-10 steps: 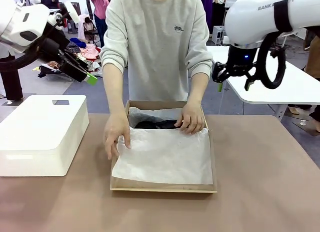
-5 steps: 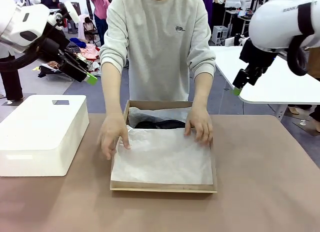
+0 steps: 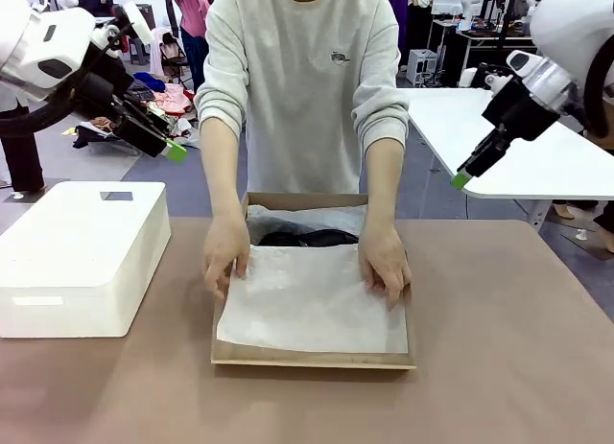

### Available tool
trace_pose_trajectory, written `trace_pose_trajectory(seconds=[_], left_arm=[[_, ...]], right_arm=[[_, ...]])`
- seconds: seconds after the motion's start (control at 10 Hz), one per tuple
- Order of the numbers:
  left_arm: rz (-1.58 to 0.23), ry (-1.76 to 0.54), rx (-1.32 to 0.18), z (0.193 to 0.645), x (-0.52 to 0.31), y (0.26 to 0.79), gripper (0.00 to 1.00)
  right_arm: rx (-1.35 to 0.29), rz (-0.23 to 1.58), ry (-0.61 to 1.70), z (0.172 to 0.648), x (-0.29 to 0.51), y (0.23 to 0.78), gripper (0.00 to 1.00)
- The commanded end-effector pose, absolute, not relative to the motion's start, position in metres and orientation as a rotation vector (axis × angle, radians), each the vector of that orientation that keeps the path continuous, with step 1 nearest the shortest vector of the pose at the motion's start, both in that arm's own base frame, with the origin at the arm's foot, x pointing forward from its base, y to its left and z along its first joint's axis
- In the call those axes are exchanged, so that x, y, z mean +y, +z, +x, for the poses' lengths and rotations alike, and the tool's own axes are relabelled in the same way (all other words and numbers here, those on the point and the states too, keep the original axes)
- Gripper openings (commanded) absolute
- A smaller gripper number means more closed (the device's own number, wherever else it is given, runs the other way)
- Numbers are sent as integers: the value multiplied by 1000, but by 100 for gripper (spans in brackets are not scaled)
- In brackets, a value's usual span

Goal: Pack the shoes into the box.
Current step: Close the Shoes Box.

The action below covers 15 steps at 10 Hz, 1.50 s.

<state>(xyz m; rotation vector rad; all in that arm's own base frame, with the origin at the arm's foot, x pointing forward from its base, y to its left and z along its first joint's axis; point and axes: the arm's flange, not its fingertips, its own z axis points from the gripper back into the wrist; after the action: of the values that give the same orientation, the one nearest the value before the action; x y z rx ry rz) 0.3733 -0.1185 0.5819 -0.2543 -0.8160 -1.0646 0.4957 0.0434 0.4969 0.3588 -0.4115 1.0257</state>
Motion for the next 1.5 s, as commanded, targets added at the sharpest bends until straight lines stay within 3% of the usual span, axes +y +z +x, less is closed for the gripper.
trace_pose_trajectory(seconds=[0.0,0.4,1.4], left_arm=[[-272,-1079,-823,375,-117,581,100],[-272,-1079,-823,375,-117,581,100],[-272,-1079,-823,375,-117,581,100]], right_arm=[[-425,387,1149,507,25,488,0],[-471,349,1296,514,9,469,0],[-438,362,1264,512,12,465,0]])
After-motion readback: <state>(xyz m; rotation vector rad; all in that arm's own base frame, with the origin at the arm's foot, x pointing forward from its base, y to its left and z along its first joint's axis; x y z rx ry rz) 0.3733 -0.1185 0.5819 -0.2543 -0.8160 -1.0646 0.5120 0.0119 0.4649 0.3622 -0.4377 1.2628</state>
